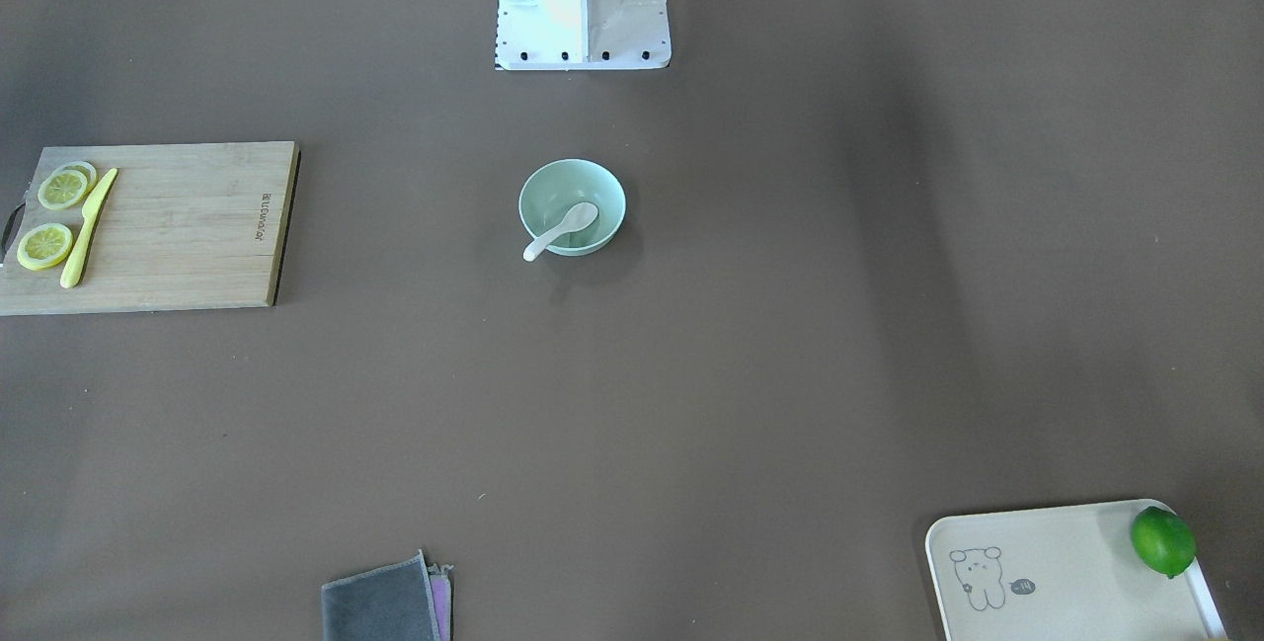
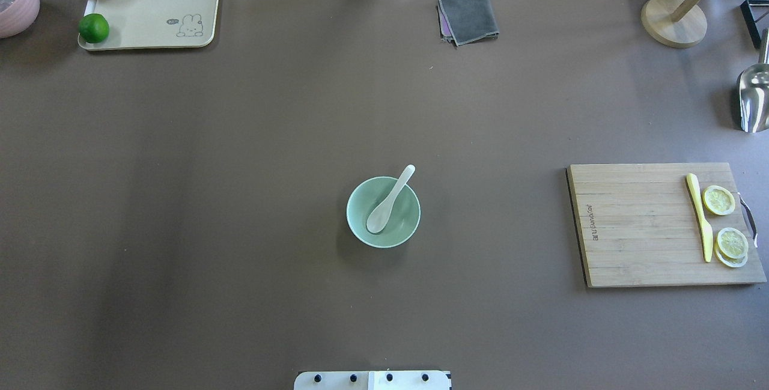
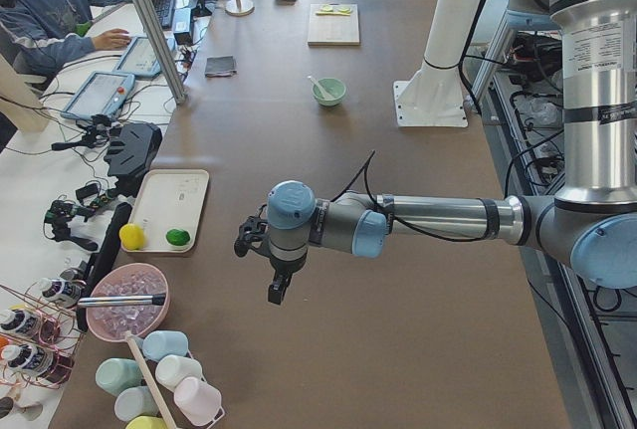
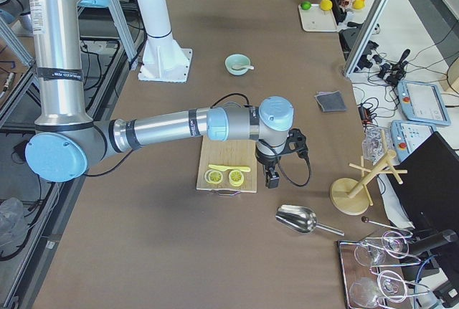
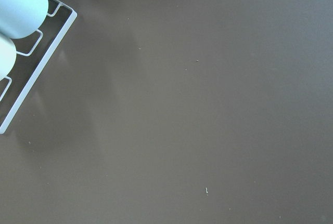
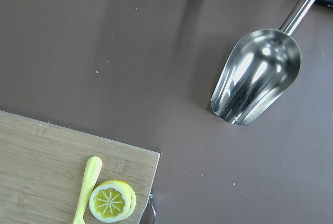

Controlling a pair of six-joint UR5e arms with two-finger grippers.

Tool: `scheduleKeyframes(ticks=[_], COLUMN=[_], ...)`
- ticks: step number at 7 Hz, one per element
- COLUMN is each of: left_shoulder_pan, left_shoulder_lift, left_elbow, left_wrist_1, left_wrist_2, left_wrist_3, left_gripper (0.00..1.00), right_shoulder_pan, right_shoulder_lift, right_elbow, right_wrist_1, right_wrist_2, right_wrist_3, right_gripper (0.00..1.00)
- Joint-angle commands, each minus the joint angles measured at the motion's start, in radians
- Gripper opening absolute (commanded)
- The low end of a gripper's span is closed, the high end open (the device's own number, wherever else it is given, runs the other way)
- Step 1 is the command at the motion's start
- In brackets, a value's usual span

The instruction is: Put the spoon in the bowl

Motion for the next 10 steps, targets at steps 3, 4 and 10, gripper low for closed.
scheduleKeyframes(ticks=[3,4,10], left_shoulder_pan=[-0.001,0.001,0.002], left_shoulder_lift=[0.000,0.000,-0.009], left_elbow=[-0.065,-0.068,-0.074], left_wrist_1=[0.074,0.072,0.064], left_wrist_2=[-0.007,-0.009,-0.078], left_wrist_3=[-0.210,-0.210,-0.210], left_gripper=[0.98,0.98,0.98], right_shoulder_pan=[0.004,-0.004,-0.004], right_shoulder_lift=[-0.051,-0.051,-0.050], right_elbow=[-0.008,-0.011,-0.049], right_wrist_1=[0.005,0.002,0.009], right_wrist_2=[0.007,-0.001,0.002], right_wrist_3=[-0.007,-0.001,0.000], right_gripper=[1.00,1.00,1.00])
